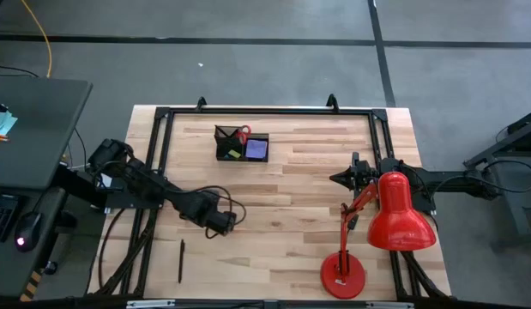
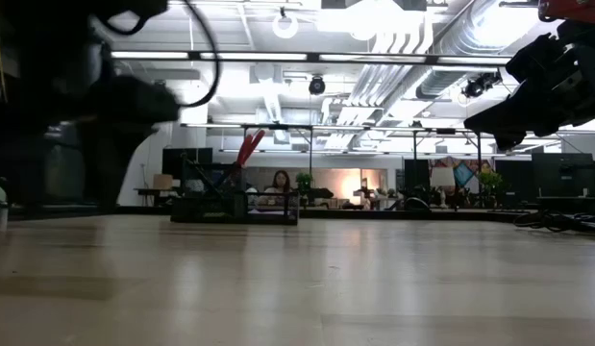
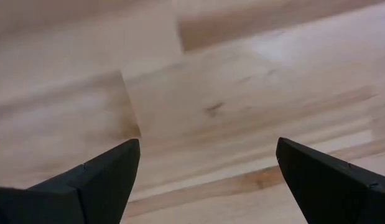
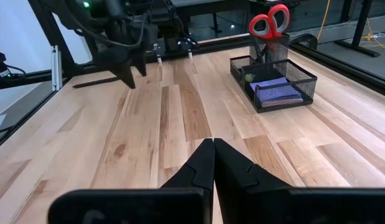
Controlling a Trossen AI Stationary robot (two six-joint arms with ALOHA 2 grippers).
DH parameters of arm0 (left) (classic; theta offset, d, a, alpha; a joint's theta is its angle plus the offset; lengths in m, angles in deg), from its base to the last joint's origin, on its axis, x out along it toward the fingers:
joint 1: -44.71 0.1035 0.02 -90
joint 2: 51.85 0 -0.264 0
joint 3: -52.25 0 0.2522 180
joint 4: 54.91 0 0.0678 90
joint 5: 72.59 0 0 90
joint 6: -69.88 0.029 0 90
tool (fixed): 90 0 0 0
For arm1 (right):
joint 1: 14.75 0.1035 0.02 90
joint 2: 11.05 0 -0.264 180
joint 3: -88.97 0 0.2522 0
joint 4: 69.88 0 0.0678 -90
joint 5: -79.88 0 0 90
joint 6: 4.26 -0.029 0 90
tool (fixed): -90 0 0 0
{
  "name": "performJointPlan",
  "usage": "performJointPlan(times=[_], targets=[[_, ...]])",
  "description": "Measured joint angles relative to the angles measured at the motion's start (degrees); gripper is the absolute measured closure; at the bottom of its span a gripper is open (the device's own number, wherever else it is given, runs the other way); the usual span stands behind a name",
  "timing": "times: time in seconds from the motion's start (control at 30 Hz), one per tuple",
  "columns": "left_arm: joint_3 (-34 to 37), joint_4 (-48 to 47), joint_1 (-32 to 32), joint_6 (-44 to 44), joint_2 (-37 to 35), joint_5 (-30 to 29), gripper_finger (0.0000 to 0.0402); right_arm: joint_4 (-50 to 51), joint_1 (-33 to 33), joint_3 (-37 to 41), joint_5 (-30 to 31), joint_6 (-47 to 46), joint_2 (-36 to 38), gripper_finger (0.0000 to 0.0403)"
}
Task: Pick and place office supplies into organizer
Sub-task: Put the black pen into the black desk organizer
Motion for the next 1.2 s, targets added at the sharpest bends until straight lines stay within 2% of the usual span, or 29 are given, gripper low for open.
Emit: performJointPlan(times=[0.17,0.3,0.5,0.57,0.77,0.9,1.07,1.2], targets=[[7.66,6.21,-0.46,-6.48,-4.97,3.94,0.0039,0.00,0.00,-0.02,0.00,0.00,-0.02,0.0402],[8.77,4.55,-0.65,-11.35,-7.85,8.05,0.0039,-0.07,0.00,0.00,0.00,0.00,-0.02,0.0402],[8.73,-5.89,-1.89,-16.59,-14.45,6.65,0.0039,-0.04,-0.02,-0.01,0.00,0.00,-0.02,0.0402],[8.71,-8.33,-3.30,-19.61,-15.97,7.99,0.0039,-0.03,-0.01,0.00,0.01,0.01,-0.02,0.0402],[8.75,-14.20,-9.06,-28.40,-16.18,14.29,0.0039,0.00,-0.02,0.00,0.00,0.00,-0.02,0.0402],[8.75,-10.69,-12.64,-31.14,-15.64,15.67,0.0039,0.00,0.00,-0.02,0.00,0.00,-0.02,0.0402],[8.75,-10.73,-14.76,-34.08,-14.78,13.02,0.0039,0.00,-0.02,-0.02,0.00,0.00,-0.02,0.0402],[8.73,-10.38,-15.77,-43.02,-14.81,13.11,0.0039,0.00,0.00,-0.02,0.00,0.00,-0.02,0.0402]])
